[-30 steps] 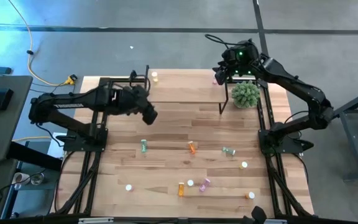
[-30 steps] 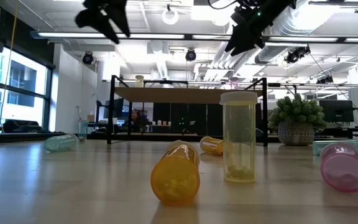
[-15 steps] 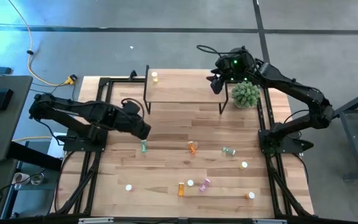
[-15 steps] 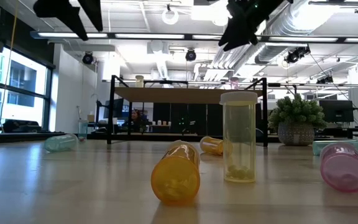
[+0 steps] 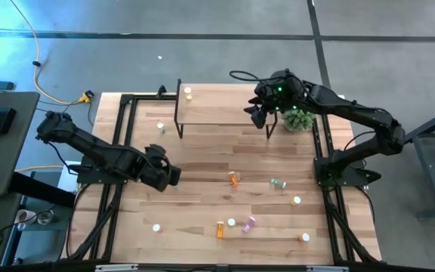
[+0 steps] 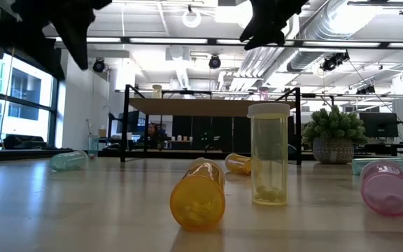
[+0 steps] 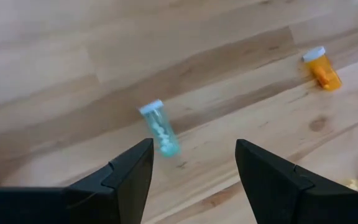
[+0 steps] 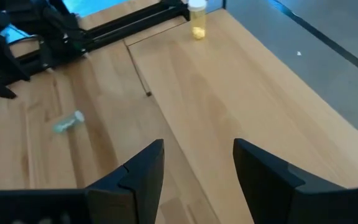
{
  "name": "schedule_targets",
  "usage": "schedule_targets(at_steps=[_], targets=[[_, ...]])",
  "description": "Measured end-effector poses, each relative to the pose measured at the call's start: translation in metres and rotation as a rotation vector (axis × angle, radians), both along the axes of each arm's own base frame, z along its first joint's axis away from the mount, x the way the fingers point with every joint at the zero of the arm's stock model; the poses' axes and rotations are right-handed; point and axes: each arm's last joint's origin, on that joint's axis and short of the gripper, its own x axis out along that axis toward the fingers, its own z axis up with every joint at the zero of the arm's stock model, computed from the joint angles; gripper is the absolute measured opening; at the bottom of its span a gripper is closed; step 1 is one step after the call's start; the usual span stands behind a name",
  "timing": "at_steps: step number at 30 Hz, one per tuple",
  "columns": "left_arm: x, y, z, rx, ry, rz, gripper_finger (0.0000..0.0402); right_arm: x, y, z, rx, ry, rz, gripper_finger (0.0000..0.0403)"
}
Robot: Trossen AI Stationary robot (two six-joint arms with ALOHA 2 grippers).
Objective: Pick and place medicine bottles onto shelf by color
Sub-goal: Put the bottom left blue pill bottle on the shelf
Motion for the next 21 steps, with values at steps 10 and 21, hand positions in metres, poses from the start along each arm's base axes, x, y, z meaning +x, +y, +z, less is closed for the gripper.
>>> schedule_targets(at_steps=[10, 21], targets=[[0.013, -0.005, -0.042, -0.023, 0.029, 0.065, 0.0218, 0.002, 0.006, 0.0, 0.002, 0.006, 0.023, 0.0184], [0.032, -0.008, -0.078, -0.042, 0.131, 0.153, 0.0218, 0.002, 0.006, -0.001, -0.009, 0.018, 0.034, 0.0184]])
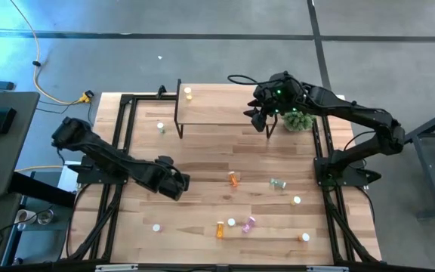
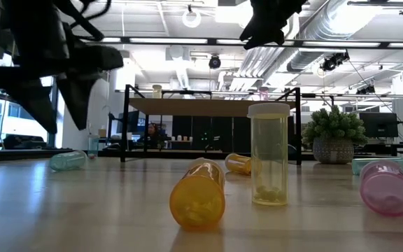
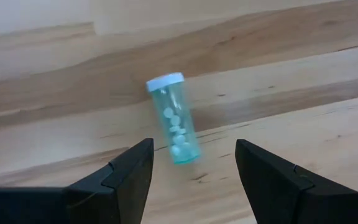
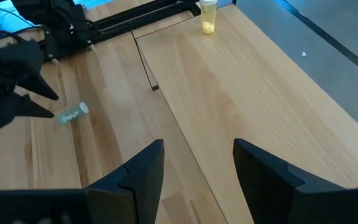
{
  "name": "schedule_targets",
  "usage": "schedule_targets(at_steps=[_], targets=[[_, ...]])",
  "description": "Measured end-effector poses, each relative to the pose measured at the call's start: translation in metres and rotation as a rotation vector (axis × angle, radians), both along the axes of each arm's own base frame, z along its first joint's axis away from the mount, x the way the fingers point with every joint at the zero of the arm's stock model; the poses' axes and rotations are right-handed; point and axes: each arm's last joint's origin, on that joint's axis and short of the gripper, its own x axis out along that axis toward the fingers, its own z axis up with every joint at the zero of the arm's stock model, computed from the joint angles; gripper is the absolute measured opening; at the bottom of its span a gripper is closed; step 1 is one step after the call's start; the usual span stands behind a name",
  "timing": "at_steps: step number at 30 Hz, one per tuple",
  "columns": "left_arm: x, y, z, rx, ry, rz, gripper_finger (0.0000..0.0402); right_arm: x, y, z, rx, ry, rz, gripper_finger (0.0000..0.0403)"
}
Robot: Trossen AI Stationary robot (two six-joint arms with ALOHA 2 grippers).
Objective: Pick and place medicine bottles onto shelf by color
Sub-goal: Put the bottom left blue pill bottle on the shelf
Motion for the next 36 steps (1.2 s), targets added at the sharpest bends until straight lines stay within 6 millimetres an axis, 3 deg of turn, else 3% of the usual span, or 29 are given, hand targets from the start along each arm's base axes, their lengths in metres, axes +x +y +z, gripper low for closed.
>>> schedule_targets(at_steps=[11, 18, 36], targets=[[0.016, 0.008, -0.036, -0.03, 0.114, 0.039, 0.0218, 0.0, 0.0, 0.0, -0.013, 0.004, 0.008, 0.0184], [0.022, 0.012, -0.046, -0.072, 0.137, -0.005, 0.0214, 0.0, 0.0, 0.0, -0.015, 0.004, 0.01, 0.0184], [0.026, 0.01, -0.044, -0.092, 0.151, -0.194, 0.009, -0.001, 0.0, -0.001, -0.008, 0.02, 0.009, 0.0184]])
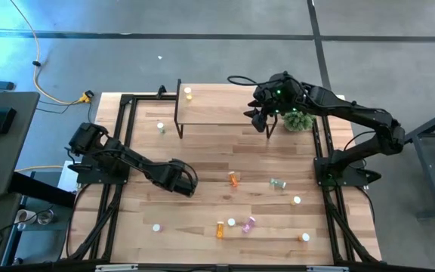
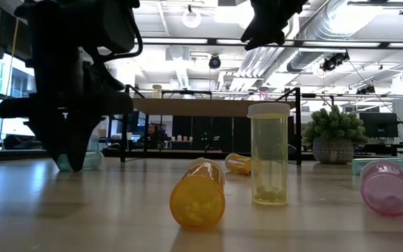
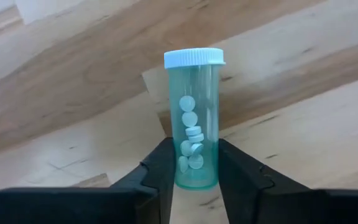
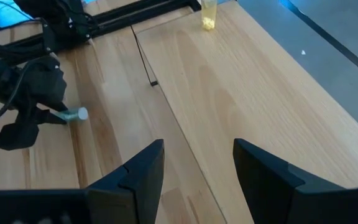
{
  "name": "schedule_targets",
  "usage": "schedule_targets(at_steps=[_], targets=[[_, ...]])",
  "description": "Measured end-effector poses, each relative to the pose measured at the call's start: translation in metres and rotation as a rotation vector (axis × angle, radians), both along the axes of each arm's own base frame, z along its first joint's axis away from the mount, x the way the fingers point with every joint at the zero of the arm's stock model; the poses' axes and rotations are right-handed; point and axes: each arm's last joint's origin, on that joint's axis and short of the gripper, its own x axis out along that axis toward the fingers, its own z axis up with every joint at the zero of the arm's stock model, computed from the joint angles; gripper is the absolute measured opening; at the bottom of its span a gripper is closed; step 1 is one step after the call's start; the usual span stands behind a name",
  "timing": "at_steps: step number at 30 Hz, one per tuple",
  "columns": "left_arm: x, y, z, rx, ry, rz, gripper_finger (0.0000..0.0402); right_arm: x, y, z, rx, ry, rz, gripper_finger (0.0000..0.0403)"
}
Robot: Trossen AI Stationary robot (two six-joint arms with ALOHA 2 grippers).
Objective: Pick and place medicine bottles onto shelf by color
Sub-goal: Put the bottom left blue pill bottle on the shelf
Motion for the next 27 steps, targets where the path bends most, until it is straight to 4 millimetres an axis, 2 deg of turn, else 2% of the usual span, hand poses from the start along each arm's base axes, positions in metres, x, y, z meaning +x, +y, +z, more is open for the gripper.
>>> schedule_targets(at_steps=[7, 11, 18, 27], targets=[[0.003, -0.002, 0.003, -0.044, -0.028, -0.085, 0.0093, 0.0, 0.001, 0.0, 0.012, 0.001, 0.01, 0.0184], [0.012, -0.004, 0.013, -0.036, -0.144, -0.199, 0.0094, 0.001, 0.003, 0.0, 0.067, -0.021, 0.085, 0.0184], [0.032, 0.0, 0.042, 0.094, -0.428, -0.41, 0.0093, 0.003, 0.011, 0.001, 0.153, -0.058, 0.215, 0.0184], [0.055, 0.022, 0.079, 0.304, -0.731, -0.598, 0.0094, 0.011, 0.03, 0.004, 0.155, -0.099, 0.316, 0.0184]])
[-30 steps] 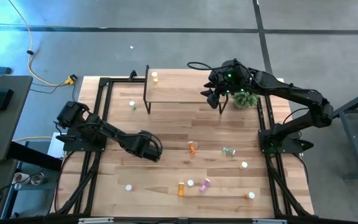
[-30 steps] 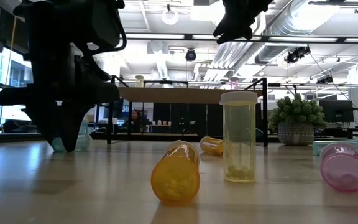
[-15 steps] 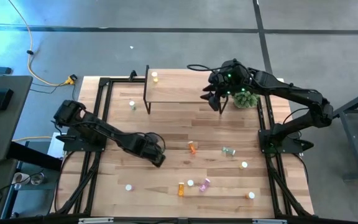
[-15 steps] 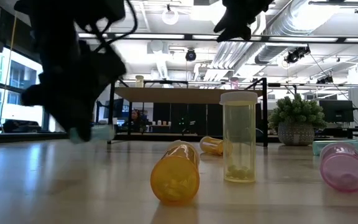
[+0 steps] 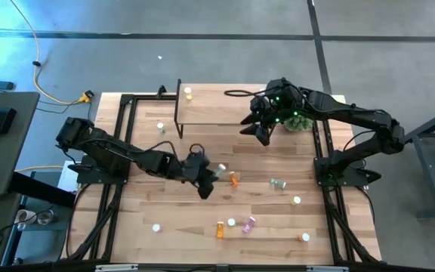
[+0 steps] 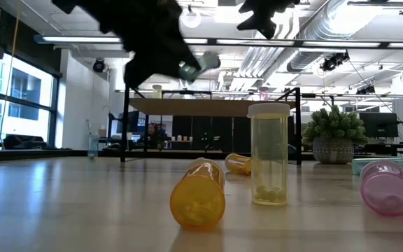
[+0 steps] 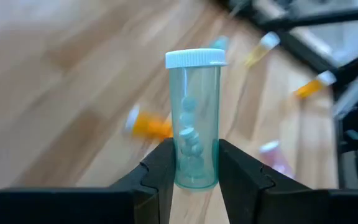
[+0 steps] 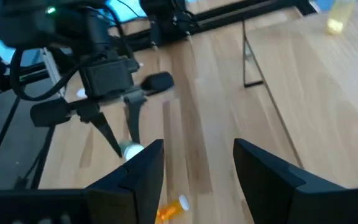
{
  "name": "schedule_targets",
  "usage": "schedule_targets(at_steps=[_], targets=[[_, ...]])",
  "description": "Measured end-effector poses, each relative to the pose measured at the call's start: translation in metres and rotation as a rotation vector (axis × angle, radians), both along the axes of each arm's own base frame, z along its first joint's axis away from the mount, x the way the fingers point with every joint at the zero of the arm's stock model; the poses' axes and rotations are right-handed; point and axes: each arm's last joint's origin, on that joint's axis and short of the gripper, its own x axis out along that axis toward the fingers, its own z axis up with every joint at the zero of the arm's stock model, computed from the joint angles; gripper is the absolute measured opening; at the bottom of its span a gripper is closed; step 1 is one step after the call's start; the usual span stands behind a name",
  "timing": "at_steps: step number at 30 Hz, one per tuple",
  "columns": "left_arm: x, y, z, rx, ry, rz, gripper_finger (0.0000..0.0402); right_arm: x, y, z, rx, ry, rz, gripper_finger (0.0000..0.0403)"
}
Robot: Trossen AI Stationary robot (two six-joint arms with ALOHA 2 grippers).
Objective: Pick and place medicine bottles onto shelf by color
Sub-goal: Put the bottom left blue pill bottle on the shelf
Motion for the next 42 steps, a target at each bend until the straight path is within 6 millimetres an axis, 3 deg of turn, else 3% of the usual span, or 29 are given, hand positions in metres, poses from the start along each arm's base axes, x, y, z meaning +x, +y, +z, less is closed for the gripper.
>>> schedule_targets(at_steps=[11, 19, 26, 34, 42], targets=[[0.013, 0.032, 0.023, 0.229, -0.207, -0.092, 0.0097, 0.012, 0.009, 0.016, -0.043, -0.193, 0.051, 0.0184], [0.014, 0.063, 0.033, 0.41, -0.25, -0.028, 0.0097, 0.01, 0.001, 0.023, -0.108, -0.305, 0.257, 0.0184], [0.014, 0.084, 0.045, 0.543, -0.322, 0.012, 0.0097, 0.007, -0.014, 0.021, -0.152, -0.301, 0.209, 0.0184], [0.012, 0.094, 0.055, 0.656, -0.383, 0.036, 0.0097, 0.004, -0.026, 0.022, -0.161, -0.3, 0.134, 0.0184], [0.012, 0.096, 0.059, 0.682, -0.411, 0.047, 0.0097, 0.009, -0.024, 0.019, -0.12, -0.29, 0.131, 0.0184]])
